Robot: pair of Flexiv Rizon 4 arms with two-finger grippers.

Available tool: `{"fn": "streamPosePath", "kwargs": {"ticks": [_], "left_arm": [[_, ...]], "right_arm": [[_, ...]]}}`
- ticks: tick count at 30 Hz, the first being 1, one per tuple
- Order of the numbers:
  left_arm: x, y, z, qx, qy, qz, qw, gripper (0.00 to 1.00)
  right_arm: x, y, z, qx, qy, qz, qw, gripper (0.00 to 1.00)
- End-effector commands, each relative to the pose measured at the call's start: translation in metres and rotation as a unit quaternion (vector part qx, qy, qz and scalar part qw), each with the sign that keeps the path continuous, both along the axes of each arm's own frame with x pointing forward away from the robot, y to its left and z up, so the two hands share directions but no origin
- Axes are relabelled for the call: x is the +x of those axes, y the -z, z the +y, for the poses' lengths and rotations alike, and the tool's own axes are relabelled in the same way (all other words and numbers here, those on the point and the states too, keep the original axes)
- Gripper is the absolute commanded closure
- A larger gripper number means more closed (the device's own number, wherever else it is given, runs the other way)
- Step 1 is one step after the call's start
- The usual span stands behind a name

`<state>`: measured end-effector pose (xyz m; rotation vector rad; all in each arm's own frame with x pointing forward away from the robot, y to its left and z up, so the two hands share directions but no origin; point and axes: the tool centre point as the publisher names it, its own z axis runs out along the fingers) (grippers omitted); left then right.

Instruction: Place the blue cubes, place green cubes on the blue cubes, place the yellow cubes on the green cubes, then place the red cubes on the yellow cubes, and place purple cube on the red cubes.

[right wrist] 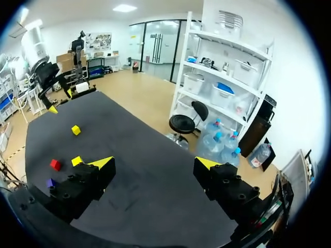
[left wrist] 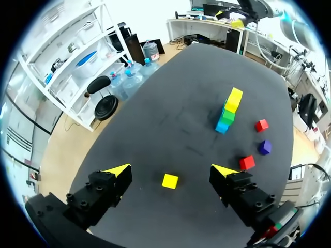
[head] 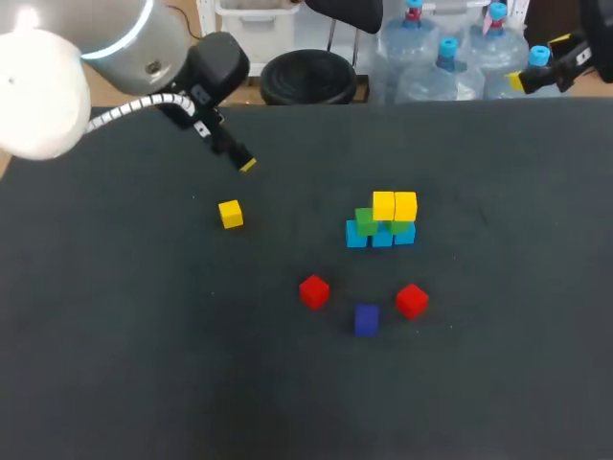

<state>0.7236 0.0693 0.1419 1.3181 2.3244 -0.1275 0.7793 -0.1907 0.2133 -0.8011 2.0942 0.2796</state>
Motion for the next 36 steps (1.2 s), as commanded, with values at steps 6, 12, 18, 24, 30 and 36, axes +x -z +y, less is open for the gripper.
{"fn": "streamPosePath", "kwargs": {"ticks": [6, 12, 18, 24, 30, 36], "left_arm": [[0.001, 0.021, 0.007, 0.024, 0.006, 0.014, 1.0, 0.0], [0.014, 0.051, 0.017, 0.081, 0.029, 0.059, 0.995, 0.0], [0.029, 0.084, 0.02, 0.097, 0.04, 0.078, 0.991, 0.0], [0.032, 0.106, 0.015, 0.118, 0.076, 0.111, 0.984, 0.0], [0.024, 0.121, 0.014, 0.133, 0.105, 0.136, 0.976, 0.0], [0.021, 0.136, 0.024, 0.15, 0.116, 0.158, 0.969, 0.0]], "right_arm": [[-0.007, -0.005, 0.001, -0.021, 0.035, -0.014, 0.999, 0.0], [-0.007, -0.005, 0.001, -0.021, 0.035, -0.014, 0.999, 0.0], [-0.007, -0.005, 0.001, -0.021, 0.035, -0.014, 0.999, 0.0], [-0.007, -0.005, 0.001, -0.021, 0.035, -0.014, 0.999, 0.0], [-0.007, -0.005, 0.001, -0.021, 0.035, -0.014, 0.999, 0.0], [-0.007, -0.005, 0.001, -0.021, 0.035, -0.014, 0.999, 0.0]]}}
